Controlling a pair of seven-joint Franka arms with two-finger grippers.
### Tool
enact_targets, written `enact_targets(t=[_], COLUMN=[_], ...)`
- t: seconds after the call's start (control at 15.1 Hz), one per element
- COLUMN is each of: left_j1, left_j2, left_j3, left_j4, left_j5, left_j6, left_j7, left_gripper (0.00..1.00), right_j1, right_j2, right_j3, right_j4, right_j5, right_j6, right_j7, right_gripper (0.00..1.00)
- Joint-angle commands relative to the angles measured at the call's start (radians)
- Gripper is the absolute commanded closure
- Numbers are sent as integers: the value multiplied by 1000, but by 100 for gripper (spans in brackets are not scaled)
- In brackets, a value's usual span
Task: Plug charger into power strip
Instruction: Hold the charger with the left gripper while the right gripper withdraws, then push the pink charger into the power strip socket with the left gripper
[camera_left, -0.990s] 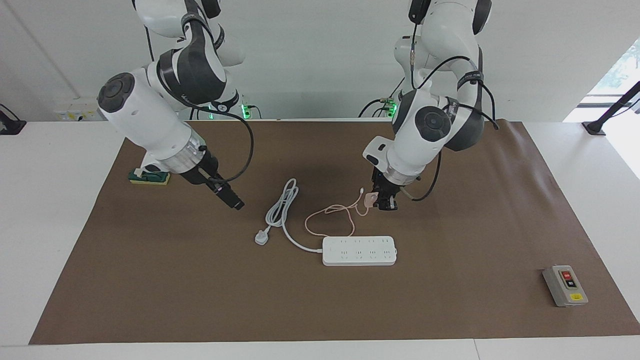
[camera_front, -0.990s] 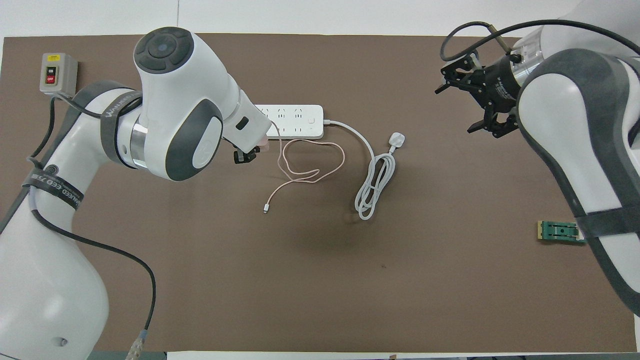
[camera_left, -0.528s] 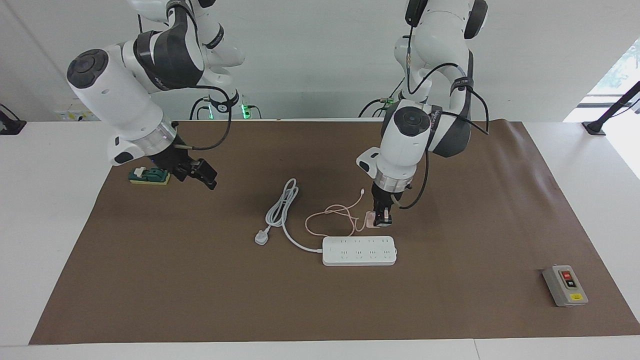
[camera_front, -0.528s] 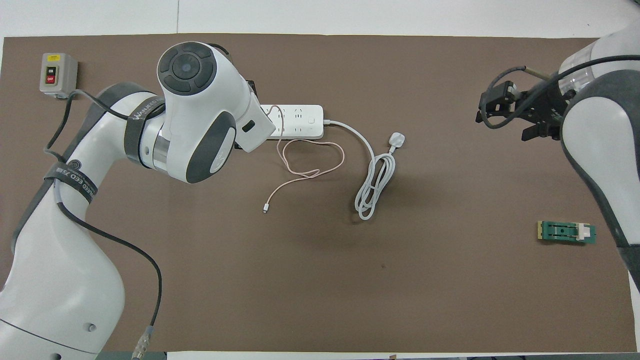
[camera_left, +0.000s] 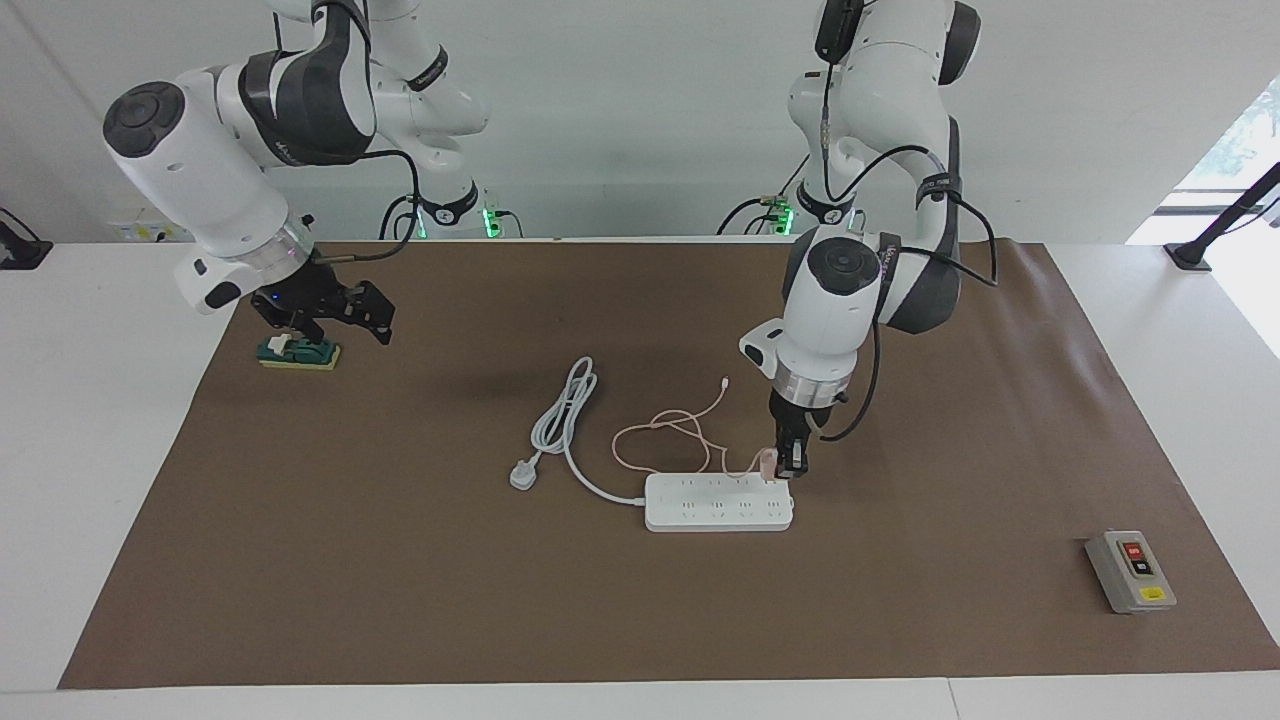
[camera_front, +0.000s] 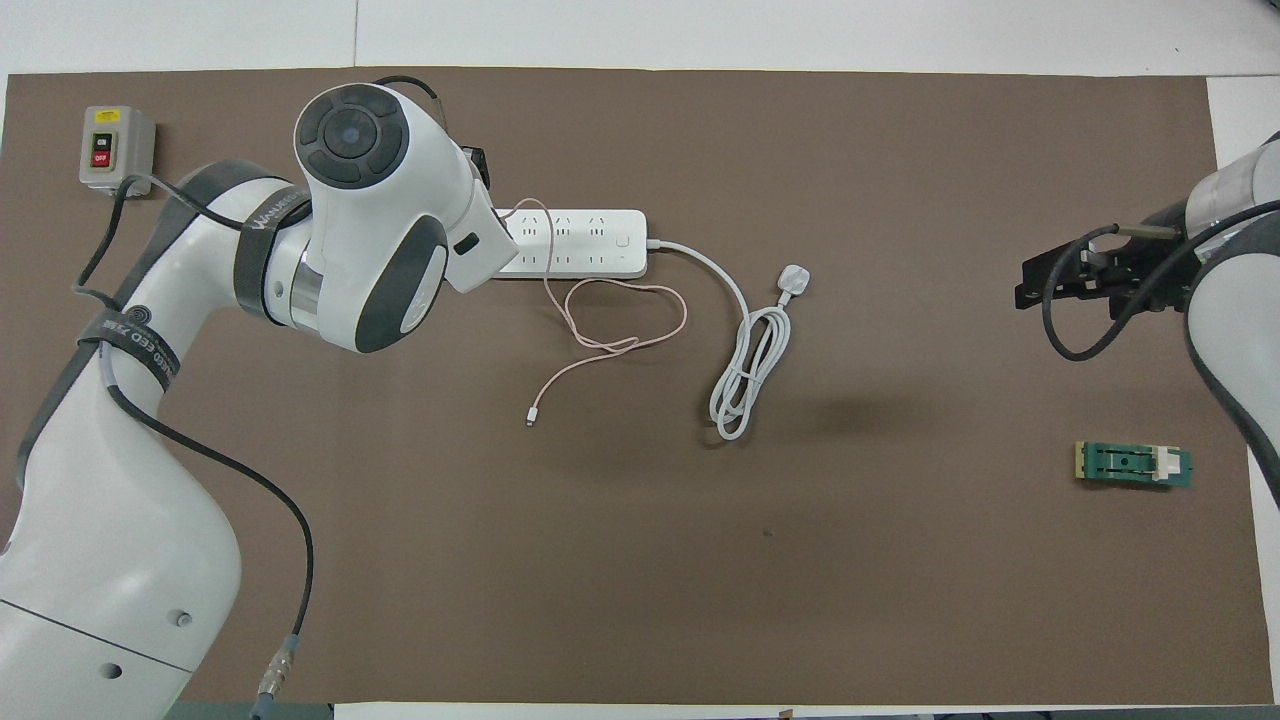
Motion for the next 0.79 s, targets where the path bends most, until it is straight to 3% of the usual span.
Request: enact_targets(t=[0.0,0.73], left_j1=[25,47], left_j2=[7,9], left_j3=[-5,-7], left_j4=[-42,-85], left_j5=[15,-147], left_j6=[65,69], left_j7=[23,27], left_gripper=[100,100], right_j1=[1,-9], right_j2=[-94,-90], right_j3=[10,10], right_j4=[-101,-63], right_j5=[-18,-131], right_j6=[3,-5], right_j7=[-11,-14], right_gripper=[0,0])
